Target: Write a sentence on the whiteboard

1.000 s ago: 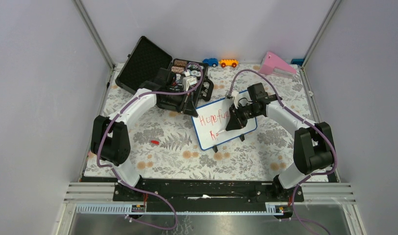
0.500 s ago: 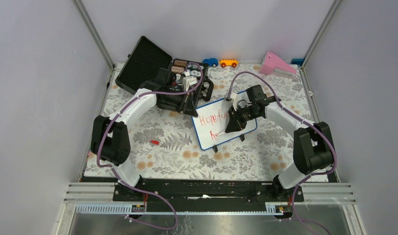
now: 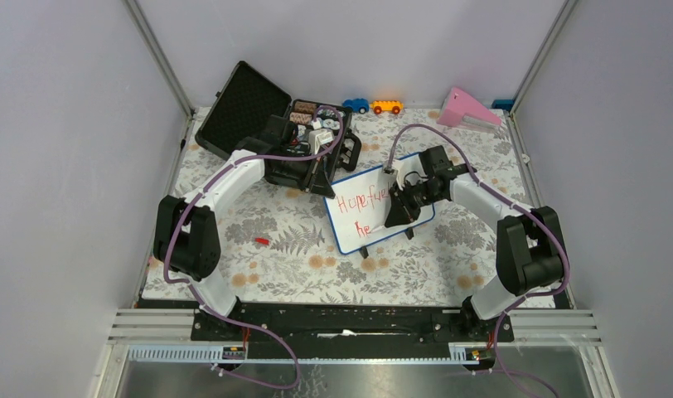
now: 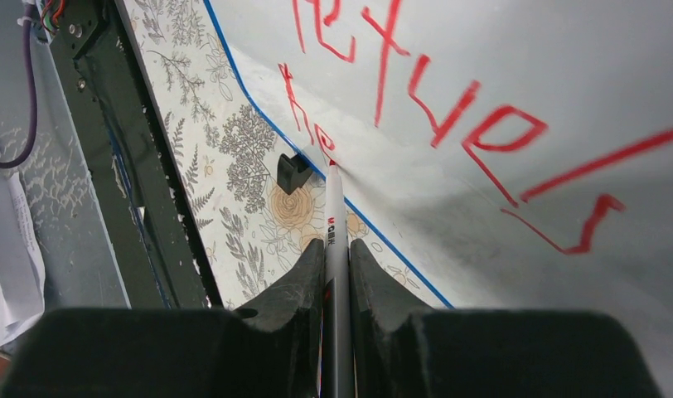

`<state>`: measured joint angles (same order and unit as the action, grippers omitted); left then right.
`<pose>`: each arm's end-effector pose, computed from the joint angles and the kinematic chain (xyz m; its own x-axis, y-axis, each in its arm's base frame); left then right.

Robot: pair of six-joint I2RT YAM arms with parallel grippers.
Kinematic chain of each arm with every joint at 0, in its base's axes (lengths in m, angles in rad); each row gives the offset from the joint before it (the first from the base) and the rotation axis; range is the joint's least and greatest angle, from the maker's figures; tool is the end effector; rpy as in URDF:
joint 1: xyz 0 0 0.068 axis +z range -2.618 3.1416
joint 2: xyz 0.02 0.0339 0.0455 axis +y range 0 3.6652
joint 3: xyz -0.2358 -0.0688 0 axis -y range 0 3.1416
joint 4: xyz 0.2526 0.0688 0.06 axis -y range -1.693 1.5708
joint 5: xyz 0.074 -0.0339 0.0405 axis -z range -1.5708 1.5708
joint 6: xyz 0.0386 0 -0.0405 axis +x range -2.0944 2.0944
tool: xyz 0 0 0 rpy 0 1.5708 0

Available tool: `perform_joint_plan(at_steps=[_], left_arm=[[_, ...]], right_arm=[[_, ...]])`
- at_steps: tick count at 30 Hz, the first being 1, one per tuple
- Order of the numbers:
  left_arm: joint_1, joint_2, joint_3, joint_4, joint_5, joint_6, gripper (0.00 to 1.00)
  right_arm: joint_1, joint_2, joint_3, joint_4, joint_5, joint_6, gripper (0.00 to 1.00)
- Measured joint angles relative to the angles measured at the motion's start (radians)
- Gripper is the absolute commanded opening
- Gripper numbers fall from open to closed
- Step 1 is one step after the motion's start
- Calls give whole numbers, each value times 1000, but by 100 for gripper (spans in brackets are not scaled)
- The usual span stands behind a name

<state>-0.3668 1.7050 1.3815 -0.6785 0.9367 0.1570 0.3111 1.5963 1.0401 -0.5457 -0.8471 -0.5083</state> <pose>0.3270 -0.1590 0.2422 -0.6803 0.3606 -0.6381 0.7329 0.3453 -0.5862 0.2931 0.1246 0.1780 -0.4863 -0.4949 -0.7201 -0.8720 0.3272 0.3640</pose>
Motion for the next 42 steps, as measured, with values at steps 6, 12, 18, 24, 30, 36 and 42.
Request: perform_joint_plan(at_steps=[6,12,18,24,30,36,42], left_arm=[[0,0,0,0,0,0,0],[0,0,0,0,0,0,0],[0,0,0,0,0,0,0],[0,0,0,0,0,0,0],[-1,0,0,0,0,0,0],[-2,0,0,0,0,0,0],[-2,0,0,0,0,0,0]], right_arm=[[-35,-3,0,-29,1,-17,0],[-37,-34,6,-45,-13,-34,0],[-66,-156,-40,33,-56,26,0],[-112,-211,-132,135,-77,88,0],[-112,-220,-192,165,-78,98,0],[-112,-238,-208,199,-79,102,0],[-106,-238,-217,217,-72,110,0]])
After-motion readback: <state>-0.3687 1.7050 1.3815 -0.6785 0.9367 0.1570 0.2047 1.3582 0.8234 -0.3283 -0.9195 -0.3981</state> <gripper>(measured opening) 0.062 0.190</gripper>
